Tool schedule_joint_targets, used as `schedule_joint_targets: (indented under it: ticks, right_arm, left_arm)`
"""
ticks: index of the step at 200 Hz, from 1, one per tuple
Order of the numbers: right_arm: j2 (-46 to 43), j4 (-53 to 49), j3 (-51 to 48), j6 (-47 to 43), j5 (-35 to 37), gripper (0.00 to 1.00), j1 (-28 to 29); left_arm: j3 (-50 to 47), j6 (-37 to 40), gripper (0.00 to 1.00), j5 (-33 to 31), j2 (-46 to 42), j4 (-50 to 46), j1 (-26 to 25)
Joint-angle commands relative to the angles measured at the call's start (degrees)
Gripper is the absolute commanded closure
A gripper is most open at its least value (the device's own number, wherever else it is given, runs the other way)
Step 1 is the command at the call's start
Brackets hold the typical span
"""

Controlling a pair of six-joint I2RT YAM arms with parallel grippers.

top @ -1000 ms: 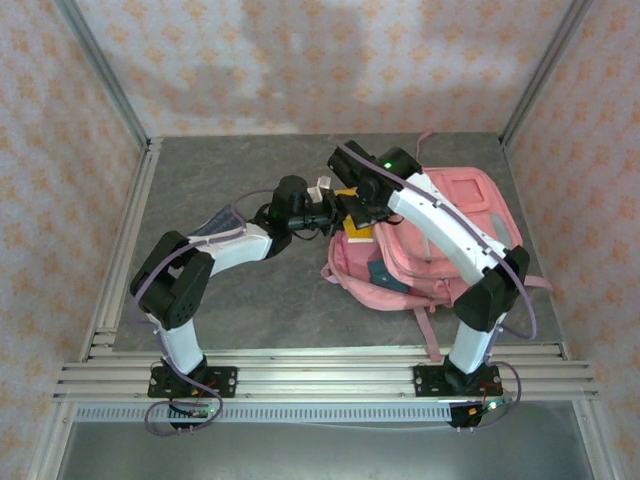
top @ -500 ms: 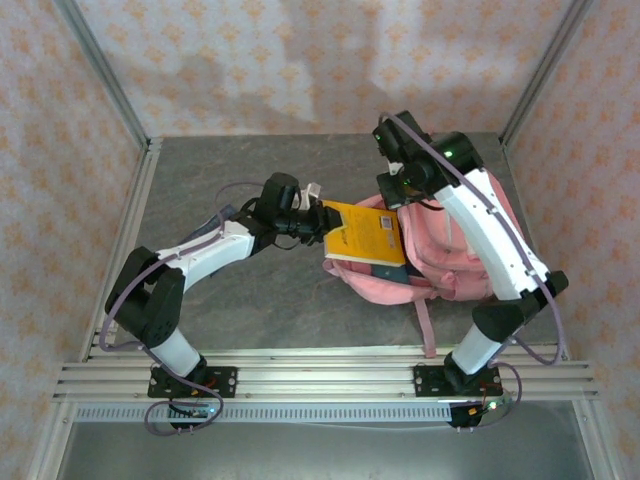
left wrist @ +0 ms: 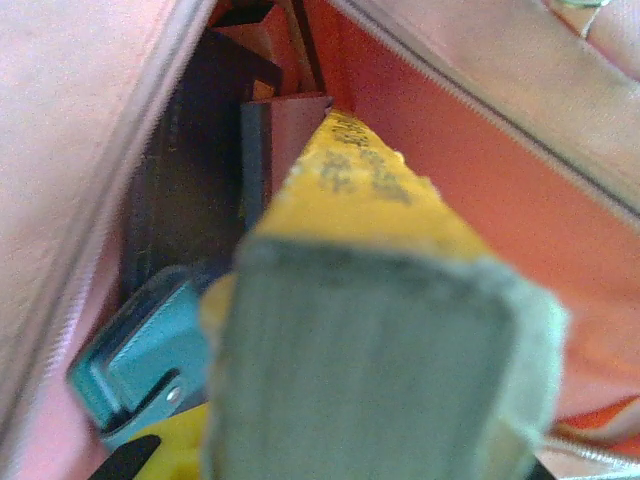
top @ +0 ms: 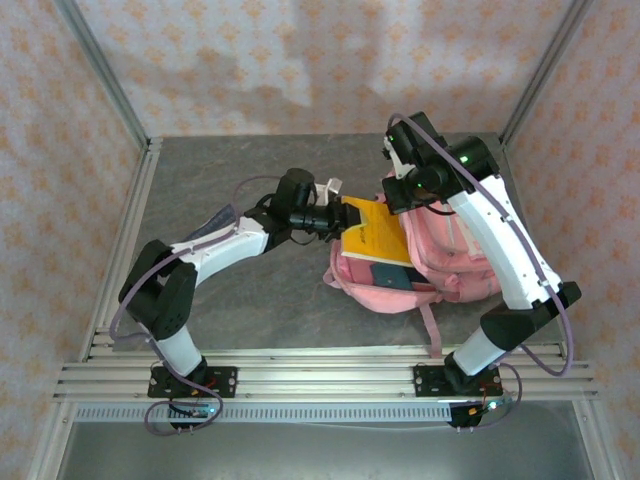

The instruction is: Pack books, pencil case, and school supplies into a backpack

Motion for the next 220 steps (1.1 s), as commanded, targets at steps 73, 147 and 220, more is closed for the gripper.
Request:
schedule_joint_targets:
  ticks: [73, 147, 220]
  right_arm:
    - [-3.88, 6.57, 0.04, 1.41, -0.41, 1.00, -0.17]
    - [-4.17, 14.98, -2.76, 5.54, -4.63, 1.00, -0.17]
    - [-5.63, 23.24, -10.78, 9.31, -4.35, 1.00, -1.58]
  left_arm:
    - [7.06, -10.77, 1.00, -0.94, 5.81, 15.46, -1.55]
    - [21.47, -9.00, 1.00, -7.99, 21.22, 9.03, -6.54]
    - [39.65, -0.91, 0.37, -10.70, 31.27, -12.11, -11.60]
